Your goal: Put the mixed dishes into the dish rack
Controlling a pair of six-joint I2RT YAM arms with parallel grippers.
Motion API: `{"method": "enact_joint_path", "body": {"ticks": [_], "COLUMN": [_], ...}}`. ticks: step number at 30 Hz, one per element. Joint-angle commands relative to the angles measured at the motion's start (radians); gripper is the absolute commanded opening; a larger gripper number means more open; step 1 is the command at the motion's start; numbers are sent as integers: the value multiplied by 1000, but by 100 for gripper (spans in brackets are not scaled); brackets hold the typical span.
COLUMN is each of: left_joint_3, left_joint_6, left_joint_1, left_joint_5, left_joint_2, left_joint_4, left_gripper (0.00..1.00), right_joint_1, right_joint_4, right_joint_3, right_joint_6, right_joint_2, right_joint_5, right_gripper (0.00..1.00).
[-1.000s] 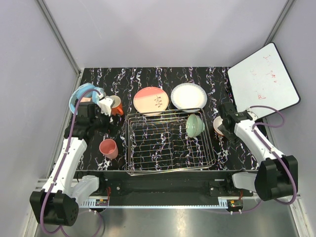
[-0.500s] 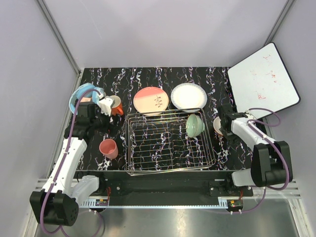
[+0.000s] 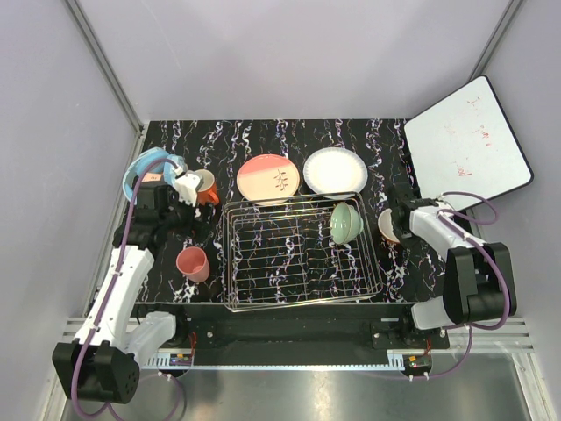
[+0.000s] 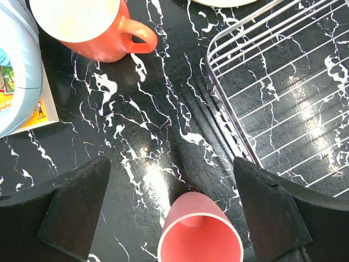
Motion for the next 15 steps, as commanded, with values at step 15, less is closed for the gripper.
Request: {"method": "enact_joint_path", "body": {"ticks": [15], "left_joint_3": [14], "left_joint_6": [7], "left_joint_1": [-4], "left_joint_5": [16], "left_joint_2": [-14], "left_joint_4": [26], "left_gripper": [99], "right_joint_1": [-2], "right_joint_4": [-91], "right_joint_3": [11], "right_joint_6": [-158], "right_joint_2": [-501], "right_joint_5": [208], "right_gripper": [0]}}
